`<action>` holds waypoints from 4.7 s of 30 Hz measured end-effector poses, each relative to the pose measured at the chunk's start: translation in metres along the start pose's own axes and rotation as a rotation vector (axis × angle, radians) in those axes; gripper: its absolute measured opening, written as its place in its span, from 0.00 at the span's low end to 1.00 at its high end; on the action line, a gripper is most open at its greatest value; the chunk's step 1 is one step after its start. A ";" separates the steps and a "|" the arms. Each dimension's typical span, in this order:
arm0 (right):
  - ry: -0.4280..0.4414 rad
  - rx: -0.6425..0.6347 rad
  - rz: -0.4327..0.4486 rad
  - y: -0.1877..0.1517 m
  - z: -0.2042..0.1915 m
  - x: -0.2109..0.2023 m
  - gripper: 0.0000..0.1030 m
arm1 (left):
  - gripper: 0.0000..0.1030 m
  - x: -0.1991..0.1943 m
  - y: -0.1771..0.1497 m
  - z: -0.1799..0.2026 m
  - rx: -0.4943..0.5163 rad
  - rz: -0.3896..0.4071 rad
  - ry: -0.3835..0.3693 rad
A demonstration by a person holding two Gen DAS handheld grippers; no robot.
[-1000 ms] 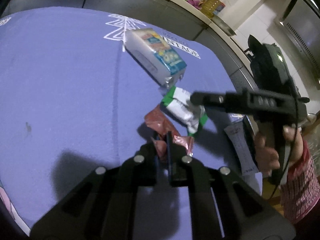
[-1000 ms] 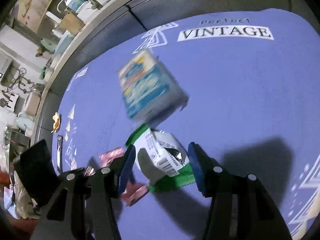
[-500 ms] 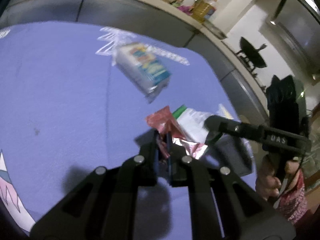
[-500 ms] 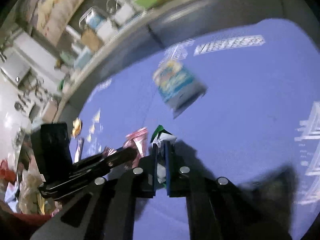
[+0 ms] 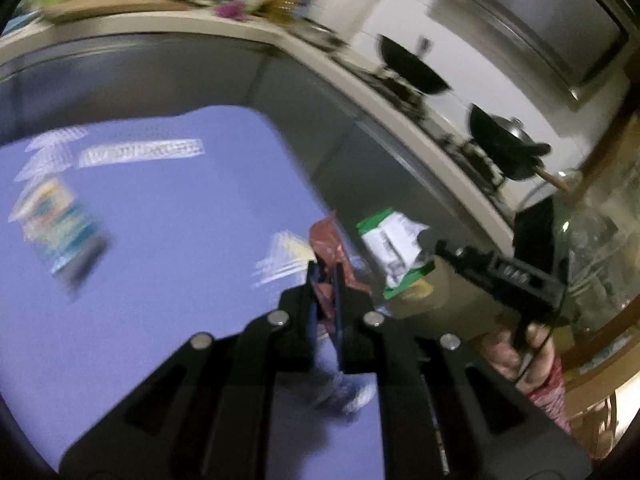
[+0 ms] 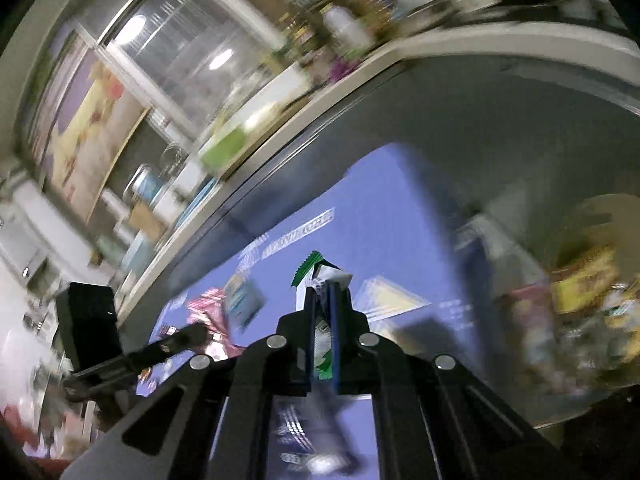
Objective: Collect trash
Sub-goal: 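Carry the wrappers to the beige bin and open the right gripper, then bring the right gripper to the milk carton while the left approaches the sponge box, then grasp the sponge box with the left gripper while the right grasps the milk carton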
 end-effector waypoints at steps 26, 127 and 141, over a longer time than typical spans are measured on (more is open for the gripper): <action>-0.306 0.357 0.278 0.002 0.244 -0.090 0.69 | 0.57 0.253 -0.033 0.151 0.115 -0.302 -0.041; -0.181 -0.323 -0.117 -0.245 -0.131 0.076 0.67 | 0.59 -0.112 -0.163 -0.185 -0.260 -0.081 0.307; -0.176 -0.334 -0.082 -0.248 -0.126 0.074 0.69 | 0.59 -0.107 -0.166 -0.181 -0.120 -0.079 0.475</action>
Point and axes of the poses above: each gripper's, at about its wrist camera, not at the fingertips, and x roughly the way its jaws point, z to its right, y to its top, the point moved 9 cm from there along x, roughly the way its jaws point, and after that the axes turned 4 degrees about z, right-handed, at the moved point
